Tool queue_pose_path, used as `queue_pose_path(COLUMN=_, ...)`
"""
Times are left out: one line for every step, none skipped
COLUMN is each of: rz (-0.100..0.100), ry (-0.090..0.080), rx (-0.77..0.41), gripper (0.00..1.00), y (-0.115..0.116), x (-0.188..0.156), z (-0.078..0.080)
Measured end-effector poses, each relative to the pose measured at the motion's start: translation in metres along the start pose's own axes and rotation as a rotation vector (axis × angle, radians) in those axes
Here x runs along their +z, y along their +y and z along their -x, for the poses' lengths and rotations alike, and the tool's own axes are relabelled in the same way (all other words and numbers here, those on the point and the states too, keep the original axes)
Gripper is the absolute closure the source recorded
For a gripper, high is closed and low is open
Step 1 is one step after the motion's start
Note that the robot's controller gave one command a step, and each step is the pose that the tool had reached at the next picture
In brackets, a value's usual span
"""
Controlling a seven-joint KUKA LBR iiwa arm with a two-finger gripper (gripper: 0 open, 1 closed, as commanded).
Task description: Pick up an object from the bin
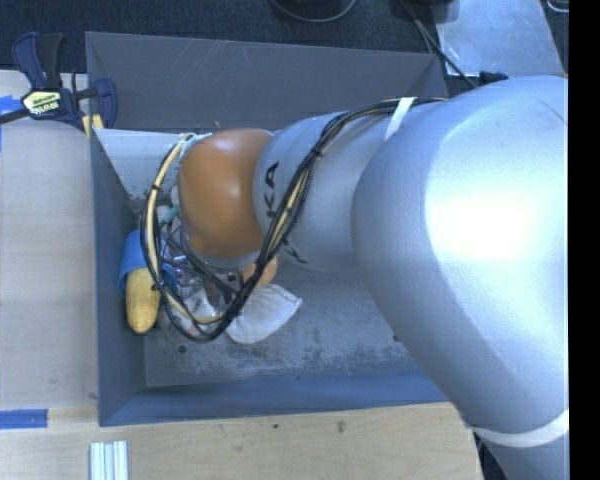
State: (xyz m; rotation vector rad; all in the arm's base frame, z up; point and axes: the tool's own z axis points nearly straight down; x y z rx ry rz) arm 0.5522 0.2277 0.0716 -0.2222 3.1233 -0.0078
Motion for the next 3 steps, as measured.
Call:
queue_pose_path(rz=0.0, ry=0.0, rx=0.0, gripper=1.0, y=0.0001, x=0.0, z=0.0)
queue_pose_path(rz=0.0, ry=0.0, rx=0.0, gripper=1.0, y=0.0001, x=0.0, z=0.0)
queue_pose_path(rz=0.0, ry=0.0, rx=0.0, gripper=1.0, y=0.0001, x=0.0, z=-0.0001)
